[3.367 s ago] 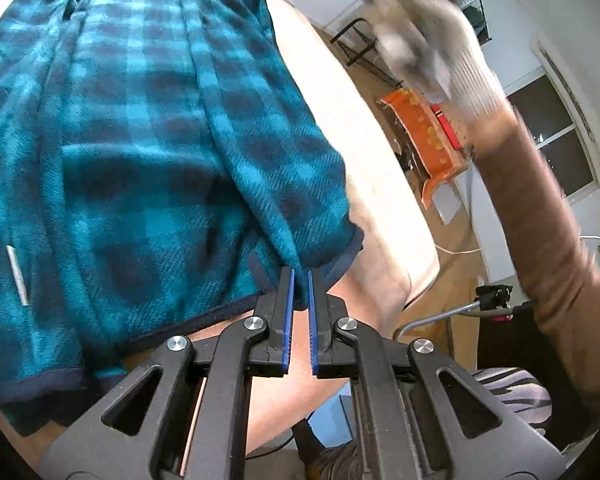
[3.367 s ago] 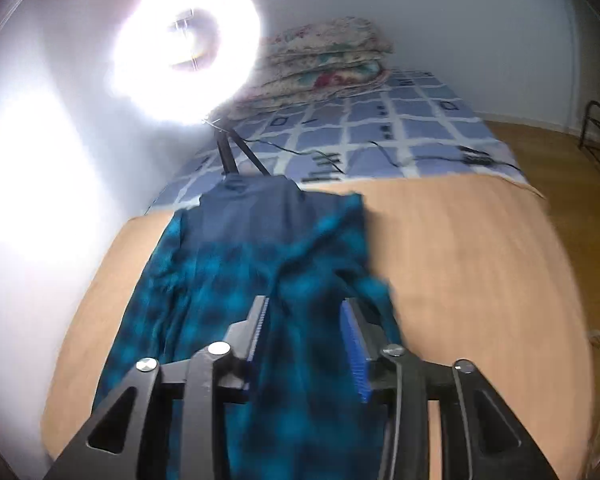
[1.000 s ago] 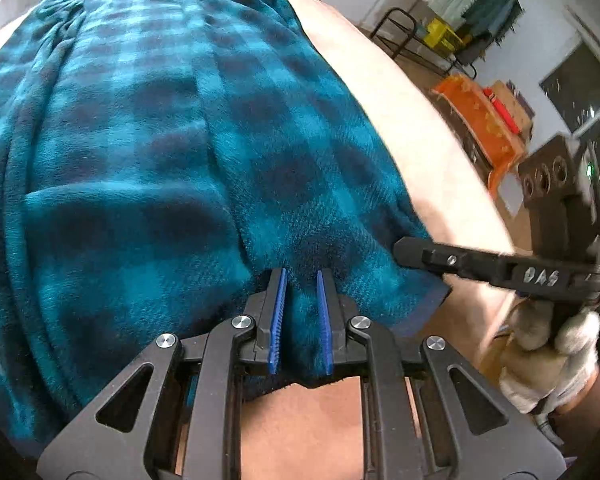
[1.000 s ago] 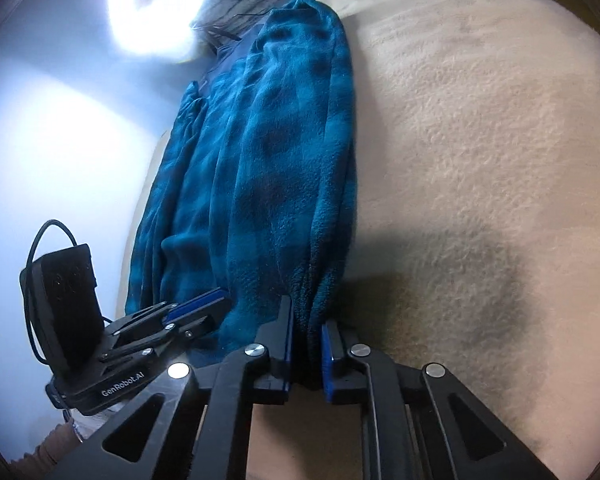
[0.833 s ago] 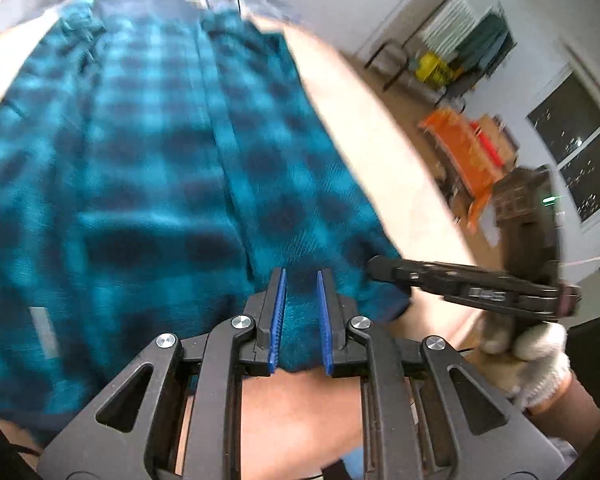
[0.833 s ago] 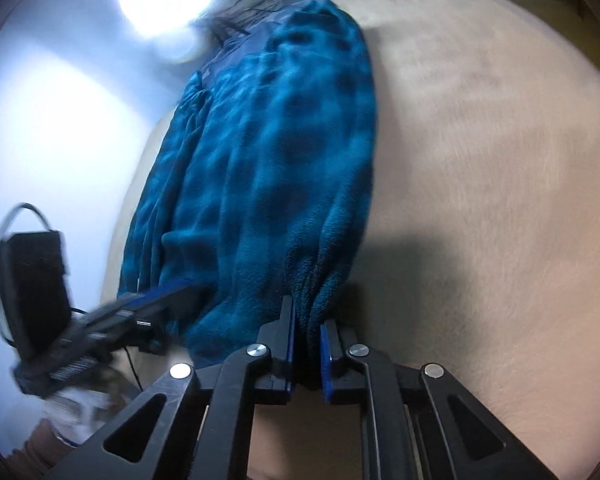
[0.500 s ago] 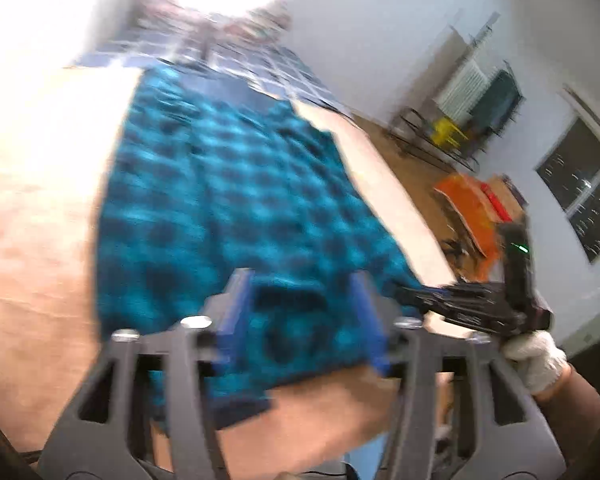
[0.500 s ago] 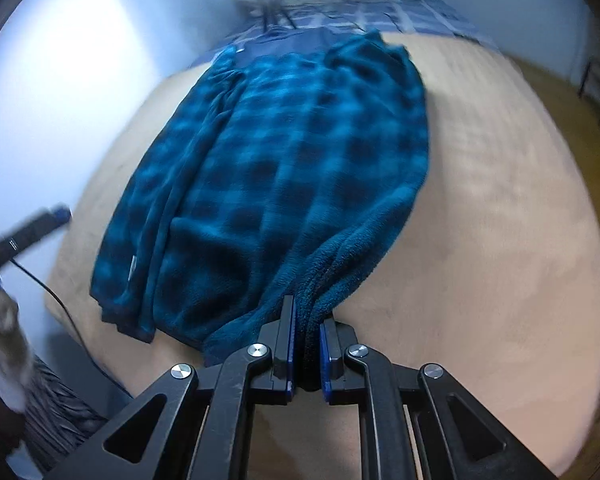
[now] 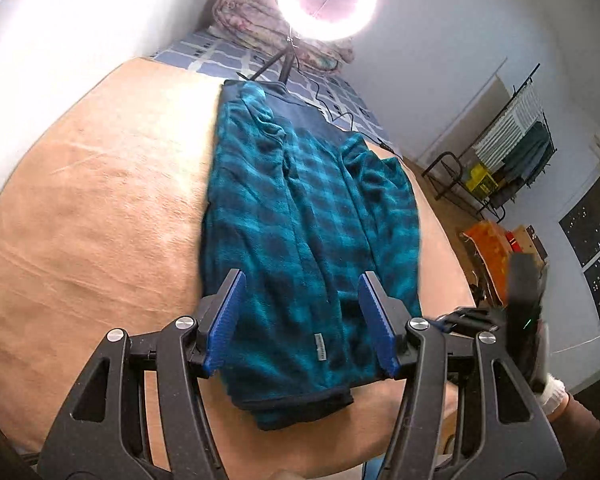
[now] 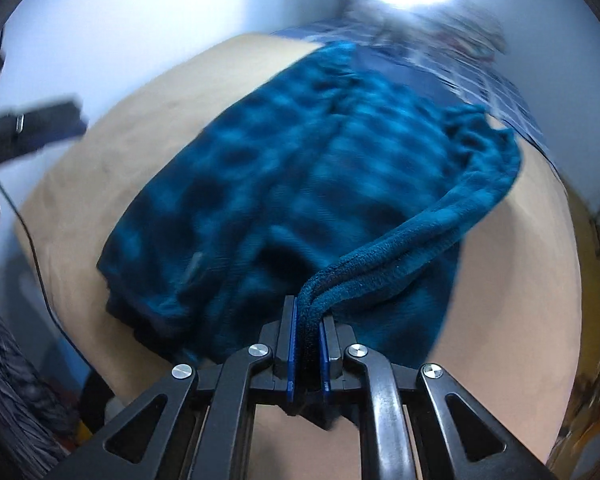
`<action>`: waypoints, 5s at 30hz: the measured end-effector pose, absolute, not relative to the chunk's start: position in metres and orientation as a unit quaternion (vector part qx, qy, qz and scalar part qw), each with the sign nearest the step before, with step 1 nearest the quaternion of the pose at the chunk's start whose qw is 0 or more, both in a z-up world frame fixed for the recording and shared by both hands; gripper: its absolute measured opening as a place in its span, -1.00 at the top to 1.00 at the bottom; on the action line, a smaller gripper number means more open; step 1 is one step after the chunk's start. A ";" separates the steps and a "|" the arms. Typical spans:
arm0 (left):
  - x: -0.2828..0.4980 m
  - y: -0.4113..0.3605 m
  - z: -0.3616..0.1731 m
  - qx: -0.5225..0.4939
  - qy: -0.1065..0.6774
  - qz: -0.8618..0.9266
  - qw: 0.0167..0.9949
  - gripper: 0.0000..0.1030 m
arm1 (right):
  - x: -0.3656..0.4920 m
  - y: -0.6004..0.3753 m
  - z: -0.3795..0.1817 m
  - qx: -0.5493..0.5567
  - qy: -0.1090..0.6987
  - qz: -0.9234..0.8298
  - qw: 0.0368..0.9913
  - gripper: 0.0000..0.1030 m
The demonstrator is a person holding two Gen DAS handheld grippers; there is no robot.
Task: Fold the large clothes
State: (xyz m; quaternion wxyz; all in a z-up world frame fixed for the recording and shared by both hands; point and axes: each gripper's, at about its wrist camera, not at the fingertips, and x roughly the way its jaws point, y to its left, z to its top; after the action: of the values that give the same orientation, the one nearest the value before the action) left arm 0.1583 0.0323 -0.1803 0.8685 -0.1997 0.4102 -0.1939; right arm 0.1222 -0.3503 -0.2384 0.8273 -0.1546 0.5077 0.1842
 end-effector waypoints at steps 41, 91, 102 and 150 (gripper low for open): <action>0.178 0.033 -0.276 -0.241 0.532 -0.146 0.798 -0.38 | 0.106 -0.463 -0.314 0.182 0.540 0.226 0.790 -0.10; 0.211 0.012 -0.256 -0.412 0.479 -0.261 0.730 0.74 | 0.185 -0.468 -0.283 0.367 0.441 0.368 0.732 0.61; 0.266 0.010 -0.239 -0.383 0.478 -0.242 0.752 0.74 | 0.244 -0.470 -0.256 0.336 0.431 0.336 0.767 0.62; 0.341 0.058 -0.222 -0.348 0.447 -0.208 0.798 -0.30 | 0.310 -0.513 -0.234 0.331 0.427 0.310 0.782 -0.38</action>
State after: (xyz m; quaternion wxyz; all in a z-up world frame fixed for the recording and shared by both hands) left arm 0.3406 0.0581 -0.2218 0.7977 -0.3481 0.4465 -0.2078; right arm 0.3101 -0.5127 -0.2337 0.7821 0.3314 0.4272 0.3099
